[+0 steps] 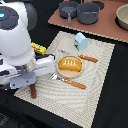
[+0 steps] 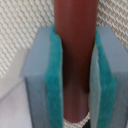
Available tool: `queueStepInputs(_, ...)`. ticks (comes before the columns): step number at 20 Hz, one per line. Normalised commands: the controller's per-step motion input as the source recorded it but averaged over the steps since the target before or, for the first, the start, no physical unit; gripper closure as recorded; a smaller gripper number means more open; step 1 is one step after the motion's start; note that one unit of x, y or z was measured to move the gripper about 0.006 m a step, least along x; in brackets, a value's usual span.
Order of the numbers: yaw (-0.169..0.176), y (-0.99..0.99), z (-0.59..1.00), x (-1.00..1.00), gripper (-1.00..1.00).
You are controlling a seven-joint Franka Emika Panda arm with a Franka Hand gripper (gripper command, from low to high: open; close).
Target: Interact with the objects in diverse but meaningful ways.
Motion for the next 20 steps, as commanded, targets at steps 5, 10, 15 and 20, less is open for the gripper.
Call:
queueStepInputs(5, -0.026, -0.16, 0.19, 0.15, 1.00)
queueStepInputs(10, -0.039, -0.03, 1.00, 0.40, 1.00)
queueStepInputs(15, -0.038, 0.00, 0.95, 0.38, 1.00)
queueStepInputs(20, -0.005, 0.00, 0.65, 0.64, 1.00)
